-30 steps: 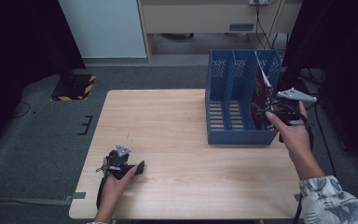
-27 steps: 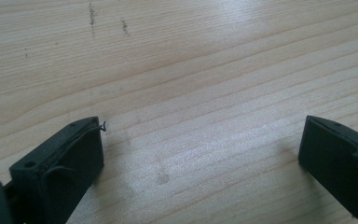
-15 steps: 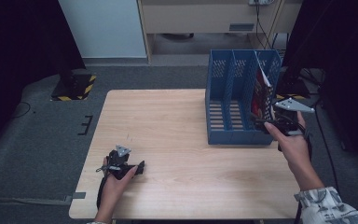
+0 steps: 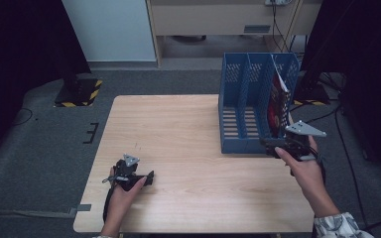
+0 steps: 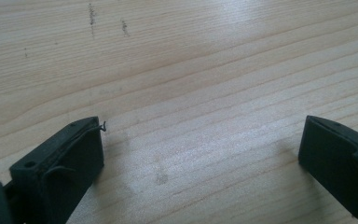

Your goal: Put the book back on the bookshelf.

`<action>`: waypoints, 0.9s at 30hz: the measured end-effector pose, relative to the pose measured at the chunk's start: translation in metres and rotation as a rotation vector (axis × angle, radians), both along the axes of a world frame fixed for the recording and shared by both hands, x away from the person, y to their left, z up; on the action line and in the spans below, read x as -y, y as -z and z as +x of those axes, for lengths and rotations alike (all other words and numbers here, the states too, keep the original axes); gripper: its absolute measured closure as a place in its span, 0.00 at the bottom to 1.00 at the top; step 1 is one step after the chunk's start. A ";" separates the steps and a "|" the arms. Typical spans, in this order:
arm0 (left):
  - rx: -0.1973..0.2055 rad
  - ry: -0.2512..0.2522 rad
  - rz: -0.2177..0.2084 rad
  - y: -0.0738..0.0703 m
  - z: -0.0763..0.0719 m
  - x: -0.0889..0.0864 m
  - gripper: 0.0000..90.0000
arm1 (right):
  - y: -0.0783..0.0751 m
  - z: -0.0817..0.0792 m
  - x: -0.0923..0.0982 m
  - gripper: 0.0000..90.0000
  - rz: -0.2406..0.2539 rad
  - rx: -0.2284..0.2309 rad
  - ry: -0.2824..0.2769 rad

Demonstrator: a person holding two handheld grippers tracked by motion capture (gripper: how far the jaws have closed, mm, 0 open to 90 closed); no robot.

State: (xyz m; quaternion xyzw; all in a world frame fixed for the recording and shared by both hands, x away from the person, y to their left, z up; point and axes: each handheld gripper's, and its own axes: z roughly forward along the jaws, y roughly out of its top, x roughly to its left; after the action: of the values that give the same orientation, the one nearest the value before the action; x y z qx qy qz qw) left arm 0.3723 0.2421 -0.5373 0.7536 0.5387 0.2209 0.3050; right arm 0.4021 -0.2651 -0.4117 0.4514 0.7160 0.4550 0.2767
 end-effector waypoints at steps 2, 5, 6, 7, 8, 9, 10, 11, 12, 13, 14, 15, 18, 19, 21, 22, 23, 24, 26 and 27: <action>0.000 0.001 0.000 0.000 0.000 0.000 0.00 | 0.003 -0.003 -0.006 0.05 -0.009 -0.002 -0.017; -0.001 0.005 0.001 0.000 -0.001 0.000 0.00 | 0.010 -0.008 -0.015 0.05 -0.015 -0.014 -0.043; -0.001 0.004 0.000 0.000 -0.001 0.001 0.00 | 0.013 -0.008 -0.018 0.05 -0.018 -0.020 -0.053; -0.001 0.004 0.000 0.000 0.000 0.001 0.00 | 0.015 -0.009 -0.022 0.05 -0.026 -0.025 -0.061; -0.001 0.004 0.000 0.000 -0.001 0.001 0.00 | 0.018 -0.010 -0.025 0.05 -0.035 -0.021 -0.068; -0.001 0.004 0.001 0.000 -0.001 0.001 0.00 | 0.020 -0.010 -0.028 0.05 -0.038 -0.024 -0.076; -0.001 0.004 0.001 0.000 -0.001 0.001 0.00 | 0.023 -0.012 -0.031 0.05 -0.036 -0.028 -0.082; -0.001 0.003 0.000 0.000 -0.001 0.001 0.00 | 0.025 -0.012 -0.033 0.05 -0.034 -0.030 -0.086; -0.001 0.004 0.000 0.000 -0.001 0.001 0.00 | 0.026 -0.013 -0.036 0.06 -0.038 -0.029 -0.093; -0.001 0.004 0.001 0.000 -0.001 0.001 0.00 | 0.028 -0.013 -0.038 0.06 -0.041 -0.033 -0.099; -0.001 0.004 0.000 0.000 -0.001 0.001 0.00 | 0.030 -0.014 -0.041 0.06 -0.044 -0.035 -0.105; -0.002 0.005 0.001 0.000 -0.001 0.001 0.00 | 0.031 -0.015 -0.043 0.06 -0.045 -0.038 -0.116; -0.001 0.009 0.001 0.000 -0.001 0.001 0.00 | 0.038 -0.019 -0.050 0.06 -0.052 -0.052 -0.138; -0.002 0.009 0.001 0.000 -0.001 0.001 0.00 | 0.040 -0.021 -0.052 0.06 -0.057 -0.057 -0.149; -0.002 0.010 0.002 0.000 -0.001 0.001 0.00 | 0.045 -0.024 -0.057 0.06 -0.067 -0.060 -0.165; -0.002 0.009 0.001 0.000 -0.001 0.001 0.00 | 0.047 -0.026 -0.060 0.06 -0.068 -0.065 -0.176; -0.001 0.009 0.002 0.000 -0.001 0.001 0.00 | 0.049 -0.027 -0.062 0.06 -0.072 -0.067 -0.185; -0.001 0.009 0.001 0.000 -0.001 0.001 0.00 | 0.051 -0.028 -0.065 0.06 -0.079 -0.072 -0.201; -0.002 0.010 0.001 0.000 -0.001 0.002 0.00 | 0.054 -0.030 -0.070 0.06 -0.081 -0.082 -0.226; -0.001 0.009 0.001 0.000 -0.001 0.002 0.00 | 0.057 -0.031 -0.072 0.06 -0.082 -0.085 -0.234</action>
State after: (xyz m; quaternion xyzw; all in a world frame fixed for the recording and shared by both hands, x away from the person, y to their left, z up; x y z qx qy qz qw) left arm 0.3711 0.2402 -0.5372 0.7565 0.5352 0.2193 0.3051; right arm 0.3713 -0.1933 -0.4682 0.3718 0.7930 0.4350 0.2092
